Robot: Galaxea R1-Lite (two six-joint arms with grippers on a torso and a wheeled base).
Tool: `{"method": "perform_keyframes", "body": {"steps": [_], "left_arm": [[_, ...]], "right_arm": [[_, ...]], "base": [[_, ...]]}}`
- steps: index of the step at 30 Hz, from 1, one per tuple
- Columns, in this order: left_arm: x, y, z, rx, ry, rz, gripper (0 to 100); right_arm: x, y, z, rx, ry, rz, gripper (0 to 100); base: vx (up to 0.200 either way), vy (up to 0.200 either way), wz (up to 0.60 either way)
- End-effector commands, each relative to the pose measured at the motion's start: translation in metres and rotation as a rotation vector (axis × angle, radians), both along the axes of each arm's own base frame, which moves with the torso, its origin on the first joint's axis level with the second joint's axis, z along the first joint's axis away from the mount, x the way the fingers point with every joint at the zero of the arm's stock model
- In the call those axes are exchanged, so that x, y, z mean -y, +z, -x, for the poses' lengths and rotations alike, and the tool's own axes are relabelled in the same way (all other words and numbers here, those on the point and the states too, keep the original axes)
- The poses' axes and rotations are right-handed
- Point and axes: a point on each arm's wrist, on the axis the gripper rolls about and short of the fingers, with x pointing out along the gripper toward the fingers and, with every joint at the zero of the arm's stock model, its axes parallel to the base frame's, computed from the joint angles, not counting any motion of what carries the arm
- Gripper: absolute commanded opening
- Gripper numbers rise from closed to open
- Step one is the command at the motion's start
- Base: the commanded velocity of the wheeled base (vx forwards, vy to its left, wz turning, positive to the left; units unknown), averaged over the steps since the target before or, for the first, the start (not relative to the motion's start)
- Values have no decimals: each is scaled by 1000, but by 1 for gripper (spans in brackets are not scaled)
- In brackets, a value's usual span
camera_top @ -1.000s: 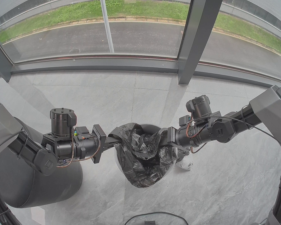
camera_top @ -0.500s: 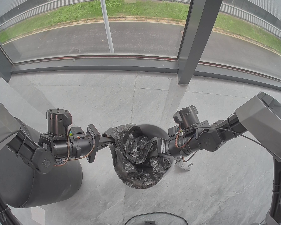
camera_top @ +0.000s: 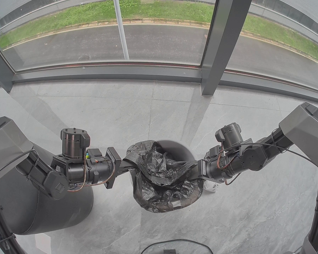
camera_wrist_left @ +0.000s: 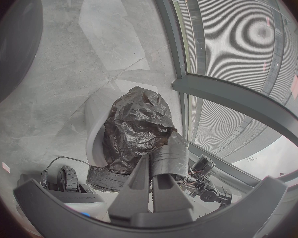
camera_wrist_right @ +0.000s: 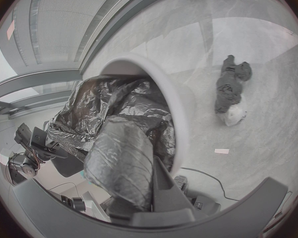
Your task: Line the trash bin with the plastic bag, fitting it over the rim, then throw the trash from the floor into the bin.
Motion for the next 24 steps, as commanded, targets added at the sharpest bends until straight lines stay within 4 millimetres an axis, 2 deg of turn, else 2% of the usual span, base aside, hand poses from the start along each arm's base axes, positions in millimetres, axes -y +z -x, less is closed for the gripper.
{"method": "perform_keyframes", "body": {"steps": [1,9,15,24], "left_arm": [[1,-9,-3,-13,-6,-14,0],[2,-8,-9,25,-18,-31,0],[1,-17,-15,36,-28,-61,0],[-13,-27,-22,70,-14,-122,0]], "right_arm": [[10,8,5,11,-18,-2,0],[16,4,-2,60,-25,-5,0],[23,8,-9,84,-43,-7,0],[26,3,-17,98,-57,-12,0]], "base": [[0,0,0],[0,0,0],[0,0,0],[0,0,0]]}}
